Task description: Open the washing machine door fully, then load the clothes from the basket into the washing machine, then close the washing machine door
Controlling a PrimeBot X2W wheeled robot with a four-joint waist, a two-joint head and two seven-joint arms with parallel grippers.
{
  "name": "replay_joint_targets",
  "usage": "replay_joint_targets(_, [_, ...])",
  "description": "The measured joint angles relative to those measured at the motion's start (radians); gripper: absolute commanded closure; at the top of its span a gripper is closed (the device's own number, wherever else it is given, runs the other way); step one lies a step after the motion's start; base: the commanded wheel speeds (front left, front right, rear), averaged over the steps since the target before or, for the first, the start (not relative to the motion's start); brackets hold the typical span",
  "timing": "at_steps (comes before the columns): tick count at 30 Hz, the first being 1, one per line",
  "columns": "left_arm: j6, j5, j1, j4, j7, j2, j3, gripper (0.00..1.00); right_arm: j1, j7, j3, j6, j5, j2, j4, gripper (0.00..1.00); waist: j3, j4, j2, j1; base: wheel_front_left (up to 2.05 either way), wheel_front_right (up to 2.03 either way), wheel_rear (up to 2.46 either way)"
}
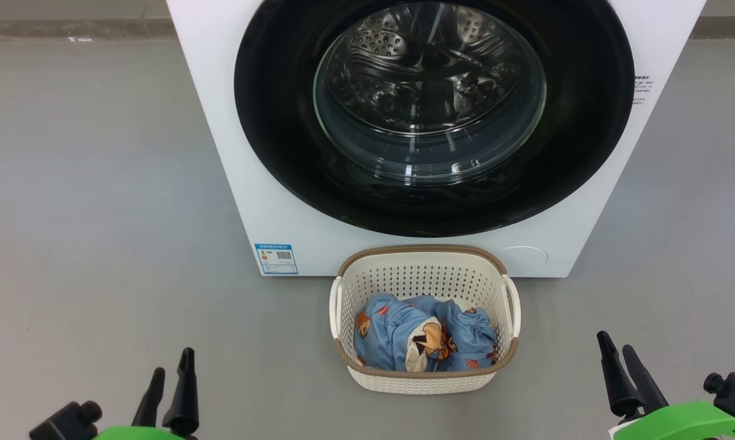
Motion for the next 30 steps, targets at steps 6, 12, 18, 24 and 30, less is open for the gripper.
replay_joint_targets(6, [0.000, 0.061, 0.000, -0.008, -0.017, 0.000, -0.008, 0.00, 0.000, -0.013, 0.005, 0.000, -0.053, -0.003, -0.001, 0.00, 0.001, 0.002, 0.0000, 0.0000, 0.00, 0.00, 0.00])
replay_joint_targets(12, [0.002, 0.132, 0.004, -0.019, -0.031, 0.001, -0.020, 0.00, 0.000, -0.030, 0.019, 0.000, -0.115, -0.009, -0.003, 0.00, 0.003, 0.006, 0.0000, 0.0000, 0.00, 0.00, 0.00])
replay_joint_targets(18, [0.010, 0.206, 0.012, -0.027, -0.049, 0.001, -0.030, 0.00, 0.000, -0.047, 0.024, 0.000, -0.180, -0.015, -0.005, 0.00, 0.003, 0.010, 0.0000, 0.0000, 0.00, 0.00, 0.00])
replay_joint_targets(24, [0.015, 0.279, 0.019, -0.037, -0.068, 0.004, -0.036, 0.00, 0.001, -0.064, 0.025, 0.000, -0.243, -0.020, -0.007, 0.00, 0.000, 0.014, 0.0000, 0.0000, 0.00, 0.00, 0.00])
replay_joint_targets(30, [0.017, 0.352, 0.019, -0.049, -0.085, 0.010, -0.043, 0.00, 0.003, -0.081, 0.023, 0.000, -0.308, -0.031, -0.010, 0.00, -0.001, 0.015, 0.0000, 0.0000, 0.00, 0.00, 0.00])
